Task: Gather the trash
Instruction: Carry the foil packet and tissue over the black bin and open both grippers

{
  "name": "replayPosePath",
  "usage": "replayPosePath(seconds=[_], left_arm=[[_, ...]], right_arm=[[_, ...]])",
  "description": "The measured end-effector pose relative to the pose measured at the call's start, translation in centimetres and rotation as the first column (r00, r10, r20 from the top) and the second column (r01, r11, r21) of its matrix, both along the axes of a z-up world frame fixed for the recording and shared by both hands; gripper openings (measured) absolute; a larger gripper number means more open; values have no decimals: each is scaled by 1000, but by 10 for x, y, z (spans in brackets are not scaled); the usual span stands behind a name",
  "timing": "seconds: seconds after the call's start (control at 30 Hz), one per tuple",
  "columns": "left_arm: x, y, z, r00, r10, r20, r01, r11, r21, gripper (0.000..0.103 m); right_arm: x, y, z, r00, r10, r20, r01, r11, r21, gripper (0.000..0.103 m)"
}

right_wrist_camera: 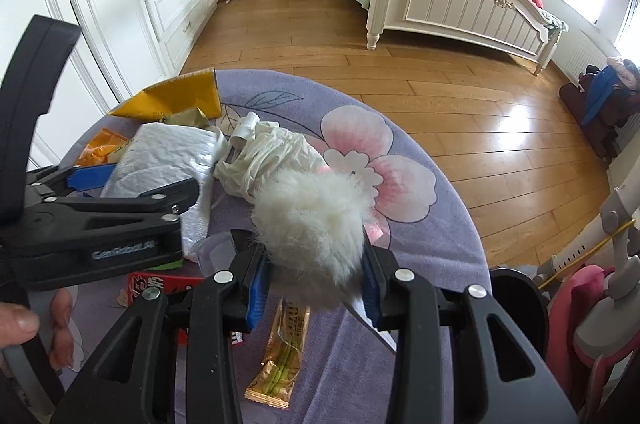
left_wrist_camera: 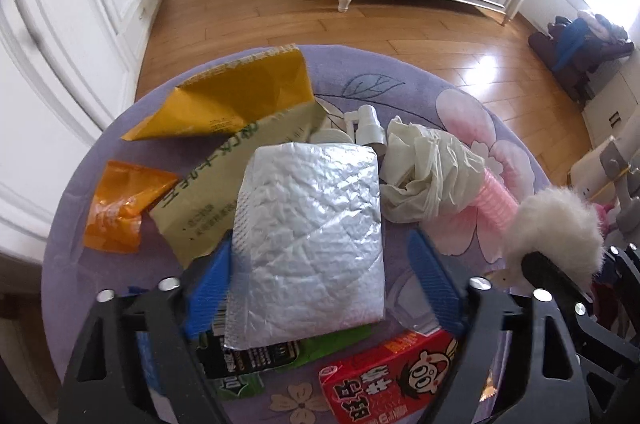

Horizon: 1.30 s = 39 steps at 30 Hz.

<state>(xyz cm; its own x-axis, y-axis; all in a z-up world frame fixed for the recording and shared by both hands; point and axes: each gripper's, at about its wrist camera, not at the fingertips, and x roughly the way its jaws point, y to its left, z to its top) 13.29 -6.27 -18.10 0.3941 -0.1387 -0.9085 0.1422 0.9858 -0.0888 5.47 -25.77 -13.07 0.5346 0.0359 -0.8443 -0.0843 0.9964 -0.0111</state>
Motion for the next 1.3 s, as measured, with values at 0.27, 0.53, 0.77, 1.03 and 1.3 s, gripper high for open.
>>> replayPosePath(seconds=[0.27,0.53,0.77,1.03,1.3], left_arm=[[6,-1,-1,999,-32,-21,32,999,-35,16],[-6,-3,27,998,-51,28,53,996,-69,14],[-19,-37,52,991,-110,81,114,992,-49,14],[-38,-101,54,973,-207,99,213,976,-49,14],[-65,-194,51,928,-357,103,364,930,-56,14]], right_arm=[[3,-12,-6,1000,-16,-4,16,1000,23,37],[-4,-12,1,1000,-10,16,9,999,47,37],[-19,-33,9,999,-45,26,43,998,53,37],[-46,-88,15,988,-150,36,148,988,50,37],[-81,-153,7,959,-282,25,282,959,15,37]])
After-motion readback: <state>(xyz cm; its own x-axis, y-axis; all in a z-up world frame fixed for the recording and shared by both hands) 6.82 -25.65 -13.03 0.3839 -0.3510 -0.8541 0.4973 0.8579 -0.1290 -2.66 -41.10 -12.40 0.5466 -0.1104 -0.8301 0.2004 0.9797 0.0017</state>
